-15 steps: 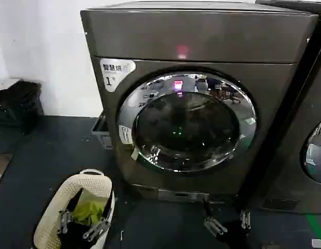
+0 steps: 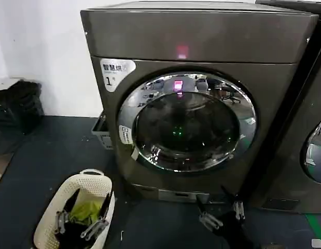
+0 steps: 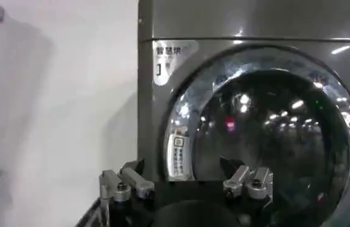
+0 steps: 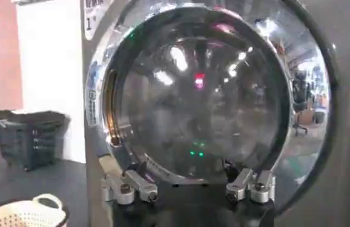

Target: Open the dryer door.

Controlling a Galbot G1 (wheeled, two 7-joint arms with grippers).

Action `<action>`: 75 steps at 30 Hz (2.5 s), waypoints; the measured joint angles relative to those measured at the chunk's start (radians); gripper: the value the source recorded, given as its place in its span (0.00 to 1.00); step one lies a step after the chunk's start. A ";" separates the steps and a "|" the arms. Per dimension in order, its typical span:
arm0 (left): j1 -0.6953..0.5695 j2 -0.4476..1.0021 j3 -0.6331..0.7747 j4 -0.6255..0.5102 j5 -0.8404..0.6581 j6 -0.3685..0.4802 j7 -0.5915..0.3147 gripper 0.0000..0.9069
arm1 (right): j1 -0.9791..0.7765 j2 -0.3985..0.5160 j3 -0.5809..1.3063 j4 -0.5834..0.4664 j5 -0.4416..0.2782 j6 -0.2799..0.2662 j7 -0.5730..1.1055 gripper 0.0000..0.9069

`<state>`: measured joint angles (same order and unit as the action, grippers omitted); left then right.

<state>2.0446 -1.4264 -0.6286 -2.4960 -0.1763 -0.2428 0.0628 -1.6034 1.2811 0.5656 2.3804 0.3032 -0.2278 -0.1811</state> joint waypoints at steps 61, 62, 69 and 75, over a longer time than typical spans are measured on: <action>0.044 -0.066 -0.026 -0.028 -0.052 0.028 0.026 1.00 | 1.124 0.015 -0.698 -0.824 0.103 -0.003 -0.253 1.00; 0.044 -0.067 -0.025 -0.028 -0.052 0.035 0.026 1.00 | 1.126 0.018 -0.696 -0.827 0.106 -0.002 -0.263 1.00; 0.032 -0.065 -0.035 -0.016 -0.055 0.042 0.026 1.00 | 1.125 0.035 -0.678 -0.845 0.125 0.007 -0.358 1.00; 0.021 -0.042 -0.072 -0.023 -0.101 0.097 0.057 1.00 | 1.116 0.022 -0.668 -0.831 0.154 0.001 -0.406 1.00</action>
<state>2.0656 -1.4679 -0.7010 -2.5192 -0.2768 -0.1458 0.1199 -0.4871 1.3030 -0.1021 1.5497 0.4576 -0.2264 -0.5876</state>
